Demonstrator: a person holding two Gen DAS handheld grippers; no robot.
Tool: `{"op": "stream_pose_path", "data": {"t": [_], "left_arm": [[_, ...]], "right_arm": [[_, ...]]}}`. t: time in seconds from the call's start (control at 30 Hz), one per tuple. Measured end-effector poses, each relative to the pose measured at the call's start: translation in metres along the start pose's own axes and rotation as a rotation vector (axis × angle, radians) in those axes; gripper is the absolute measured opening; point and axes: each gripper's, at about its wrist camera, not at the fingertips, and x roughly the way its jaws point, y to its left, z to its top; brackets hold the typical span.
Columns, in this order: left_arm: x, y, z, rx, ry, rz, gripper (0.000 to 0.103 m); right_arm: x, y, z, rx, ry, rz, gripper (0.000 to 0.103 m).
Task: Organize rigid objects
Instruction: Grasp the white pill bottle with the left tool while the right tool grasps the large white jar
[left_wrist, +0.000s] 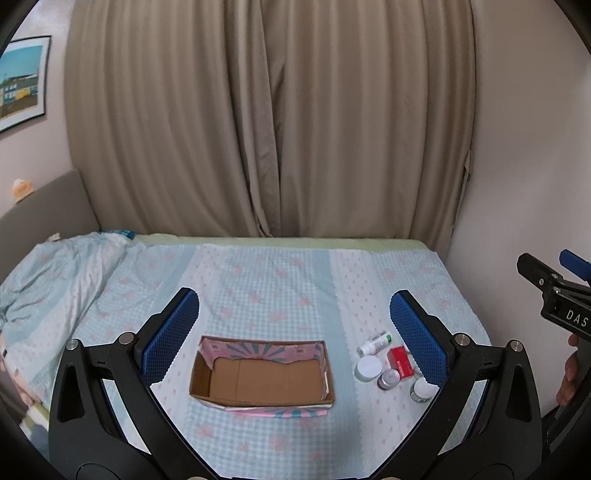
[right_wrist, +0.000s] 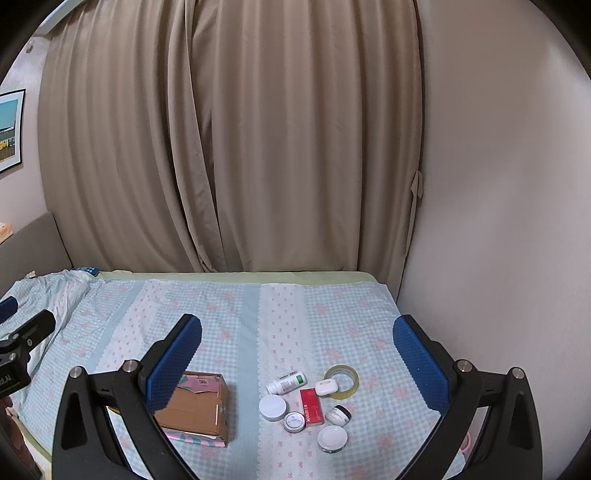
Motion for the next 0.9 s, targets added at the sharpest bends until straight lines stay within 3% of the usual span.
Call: {"op": "stream_pose_path", "data": {"t": [0.23,0.4,0.63,0.9], "left_arm": [[0.041,-0.001,0.011,0.108,0.095,-0.061,0.103],[0.102,-0.019,0.009,0.258,0.164,-0.179,0.103],[0.229,-0.064,-0.024,0.408,0.311,-0.318,0.103],[0.342,-0.133,-0.082,0.551,0.491,-0.384,0.103]], "right_arm": [[0.017,-0.013,-0.008,0.07,0.066,-0.061,0.103],[0.049,-0.026,-0.029,0.145,0.161,-0.151,0.103],[0.096,-0.041,-0.088,0.261,0.333,-0.262,0.103],[0.16,-0.06,-0.171,0.334,0.536,-0.324,0.103]]}}
